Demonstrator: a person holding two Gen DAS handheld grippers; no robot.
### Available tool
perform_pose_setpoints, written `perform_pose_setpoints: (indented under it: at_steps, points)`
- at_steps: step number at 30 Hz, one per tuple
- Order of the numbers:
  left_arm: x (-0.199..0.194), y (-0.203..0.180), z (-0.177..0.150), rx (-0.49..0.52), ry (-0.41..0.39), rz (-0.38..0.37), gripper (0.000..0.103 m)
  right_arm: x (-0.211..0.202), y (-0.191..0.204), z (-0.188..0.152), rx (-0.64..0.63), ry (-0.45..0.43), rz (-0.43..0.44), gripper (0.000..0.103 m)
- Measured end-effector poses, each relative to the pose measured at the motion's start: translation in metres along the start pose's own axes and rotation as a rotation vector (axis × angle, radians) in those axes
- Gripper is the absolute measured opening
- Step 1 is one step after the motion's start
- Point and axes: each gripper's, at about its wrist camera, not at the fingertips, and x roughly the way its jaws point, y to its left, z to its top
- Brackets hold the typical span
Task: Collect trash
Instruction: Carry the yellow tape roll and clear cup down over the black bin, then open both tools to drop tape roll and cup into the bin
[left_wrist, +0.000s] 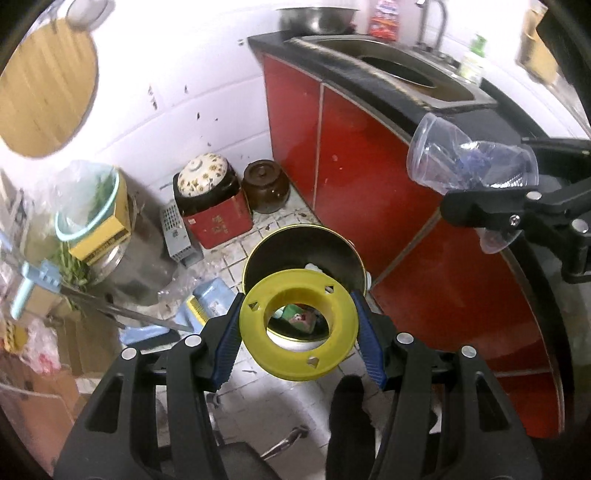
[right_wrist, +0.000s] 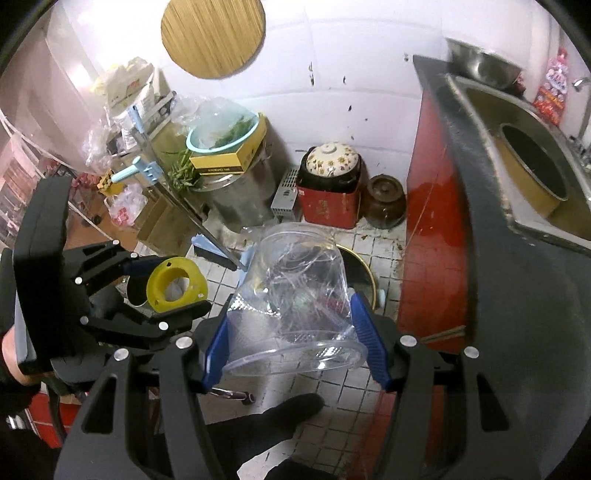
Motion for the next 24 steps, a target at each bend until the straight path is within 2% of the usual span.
perform_pose_setpoints:
  at_steps: [6, 12, 18, 24]
  points:
    - [0.068, 0.020, -0.004, -0.076, 0.009, 0.008, 0.055, 0.059, -0.004, 0.014, 0.024, 0.041, -0.041, 0.061]
    - [0.125, 0.034, -0.009, -0.149, 0.034, -0.020, 0.055, 0.114, -0.017, 0.017, 0.077, 0.101, -0.049, 0.061]
    - [0.154, 0.038, -0.011, -0.147, 0.064, -0.040, 0.055, 0.151, -0.028, 0.013, 0.112, 0.147, -0.064, 0.062]
    - [0.167, 0.039, -0.008, -0.151, 0.082, -0.074, 0.055, 0.167, -0.033, 0.013, 0.132, 0.161, -0.072, 0.065]
